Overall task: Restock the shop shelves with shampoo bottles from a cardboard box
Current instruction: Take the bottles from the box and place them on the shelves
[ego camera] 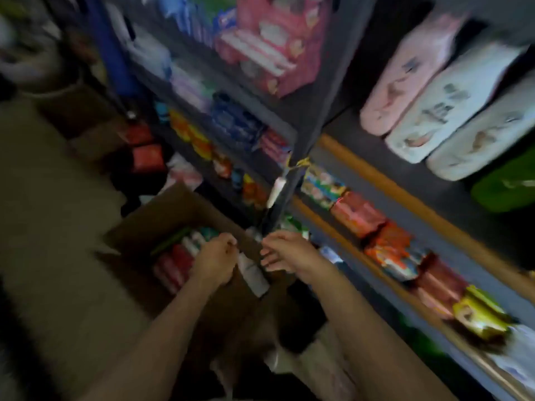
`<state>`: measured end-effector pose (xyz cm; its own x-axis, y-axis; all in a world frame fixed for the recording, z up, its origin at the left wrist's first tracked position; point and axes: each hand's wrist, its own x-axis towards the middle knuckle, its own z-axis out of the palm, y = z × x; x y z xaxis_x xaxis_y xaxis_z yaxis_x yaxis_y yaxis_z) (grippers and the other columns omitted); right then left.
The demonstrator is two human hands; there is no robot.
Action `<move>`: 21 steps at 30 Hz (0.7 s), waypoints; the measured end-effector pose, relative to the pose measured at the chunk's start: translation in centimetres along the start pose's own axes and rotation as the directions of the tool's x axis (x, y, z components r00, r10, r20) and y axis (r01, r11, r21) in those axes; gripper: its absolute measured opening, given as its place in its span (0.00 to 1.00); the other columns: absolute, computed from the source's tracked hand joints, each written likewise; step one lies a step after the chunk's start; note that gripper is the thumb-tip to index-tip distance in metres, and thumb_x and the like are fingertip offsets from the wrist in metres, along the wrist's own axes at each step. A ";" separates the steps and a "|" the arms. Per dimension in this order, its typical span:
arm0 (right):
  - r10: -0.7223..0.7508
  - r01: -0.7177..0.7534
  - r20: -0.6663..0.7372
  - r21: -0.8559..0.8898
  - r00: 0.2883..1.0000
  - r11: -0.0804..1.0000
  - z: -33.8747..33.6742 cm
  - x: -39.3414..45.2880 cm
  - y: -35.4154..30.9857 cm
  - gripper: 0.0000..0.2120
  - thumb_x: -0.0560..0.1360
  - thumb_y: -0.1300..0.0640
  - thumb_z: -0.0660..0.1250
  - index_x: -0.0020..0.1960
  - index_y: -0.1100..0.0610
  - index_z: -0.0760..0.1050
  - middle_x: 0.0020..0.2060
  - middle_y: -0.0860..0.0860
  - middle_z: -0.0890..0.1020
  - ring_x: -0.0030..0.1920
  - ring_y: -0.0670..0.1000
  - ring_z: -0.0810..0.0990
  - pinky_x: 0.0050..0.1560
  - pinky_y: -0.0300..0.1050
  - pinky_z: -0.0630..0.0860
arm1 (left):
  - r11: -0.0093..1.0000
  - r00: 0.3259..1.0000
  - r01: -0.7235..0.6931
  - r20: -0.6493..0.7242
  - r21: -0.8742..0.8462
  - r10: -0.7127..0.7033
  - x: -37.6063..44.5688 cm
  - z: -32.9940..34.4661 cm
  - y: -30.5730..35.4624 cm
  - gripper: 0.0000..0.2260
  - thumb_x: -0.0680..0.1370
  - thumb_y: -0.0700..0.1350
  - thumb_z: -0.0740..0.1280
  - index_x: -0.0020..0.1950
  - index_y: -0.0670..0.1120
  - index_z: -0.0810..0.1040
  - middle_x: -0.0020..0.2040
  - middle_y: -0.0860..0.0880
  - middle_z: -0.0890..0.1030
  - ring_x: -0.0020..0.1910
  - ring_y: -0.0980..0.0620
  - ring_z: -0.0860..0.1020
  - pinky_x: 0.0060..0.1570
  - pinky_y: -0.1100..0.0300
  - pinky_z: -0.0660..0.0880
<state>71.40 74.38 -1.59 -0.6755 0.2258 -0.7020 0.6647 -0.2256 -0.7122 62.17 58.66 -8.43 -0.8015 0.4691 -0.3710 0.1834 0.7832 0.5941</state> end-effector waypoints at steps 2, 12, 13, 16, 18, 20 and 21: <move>0.186 -0.187 0.022 0.031 0.982 0.982 3.9 4.6 4.6 0.02 0.81 0.59 0.63 0.50 0.57 0.72 0.39 0.56 0.78 0.37 0.52 0.79 0.42 0.48 0.80 | 0.991 0.992 0.121 0.021 0.055 -0.123 -0.7 2.0 -6.8 0.10 0.80 0.50 0.62 0.55 0.47 0.80 0.52 0.42 0.83 0.52 0.40 0.81 0.50 0.51 0.76; 0.340 -0.472 -0.414 -0.275 0.844 0.837 8.5 23.7 22.1 0.32 0.79 0.55 0.65 0.78 0.61 0.58 0.75 0.58 0.65 0.73 0.58 0.66 0.70 0.47 0.65 | 0.945 0.996 0.068 0.032 0.319 -0.082 -2.8 9.0 -24.1 0.16 0.73 0.53 0.55 0.46 0.47 0.79 0.42 0.47 0.81 0.45 0.42 0.80 0.50 0.49 0.65; 0.317 -0.476 -0.451 -0.300 0.835 0.827 8.4 24.6 22.5 0.29 0.80 0.55 0.65 0.77 0.62 0.60 0.75 0.58 0.66 0.73 0.59 0.67 0.69 0.47 0.66 | 0.940 0.999 0.042 -0.008 0.339 -0.042 -2.5 9.5 -24.7 0.16 0.73 0.53 0.56 0.45 0.47 0.80 0.42 0.46 0.81 0.45 0.42 0.79 0.51 0.49 0.65; 0.273 -0.504 -0.557 -0.318 0.785 0.803 7.6 27.1 24.2 0.27 0.77 0.58 0.68 0.73 0.63 0.64 0.71 0.60 0.71 0.69 0.61 0.72 0.63 0.50 0.71 | 0.927 0.993 -0.012 -0.105 0.375 0.055 -0.9 10.5 -25.7 0.15 0.74 0.52 0.58 0.46 0.46 0.82 0.44 0.46 0.80 0.47 0.43 0.78 0.57 0.50 0.63; 0.251 -0.522 -0.586 -0.354 0.770 0.776 7.2 28.9 25.8 0.30 0.75 0.57 0.72 0.72 0.61 0.64 0.70 0.60 0.71 0.69 0.62 0.72 0.63 0.52 0.72 | 0.924 0.985 -0.023 -0.152 0.382 0.087 0.0 11.1 -26.3 0.13 0.75 0.51 0.60 0.45 0.46 0.82 0.44 0.46 0.81 0.47 0.44 0.78 0.59 0.50 0.63; 0.227 -0.548 -0.608 -0.416 0.761 0.726 7.4 30.2 26.8 0.33 0.72 0.56 0.74 0.73 0.60 0.63 0.71 0.59 0.69 0.69 0.62 0.71 0.65 0.55 0.72 | 0.922 0.976 -0.010 -0.196 0.387 0.093 0.5 11.7 -26.8 0.12 0.75 0.51 0.62 0.44 0.46 0.82 0.41 0.47 0.82 0.44 0.45 0.78 0.61 0.50 0.63; 0.202 -0.565 -0.624 -0.465 0.755 0.681 7.2 30.7 27.1 0.35 0.71 0.55 0.75 0.72 0.60 0.63 0.71 0.59 0.69 0.69 0.63 0.70 0.66 0.57 0.72 | 0.917 0.974 -0.015 -0.201 0.398 0.103 0.5 11.8 -26.8 0.12 0.75 0.51 0.62 0.43 0.46 0.81 0.40 0.47 0.81 0.43 0.45 0.78 0.61 0.49 0.63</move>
<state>66.38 68.34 -42.41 -0.1772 0.7160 -0.6753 0.9832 0.1590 -0.0894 63.56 42.76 -33.00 -0.8763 0.4554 -0.1571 0.4065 0.8740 0.2664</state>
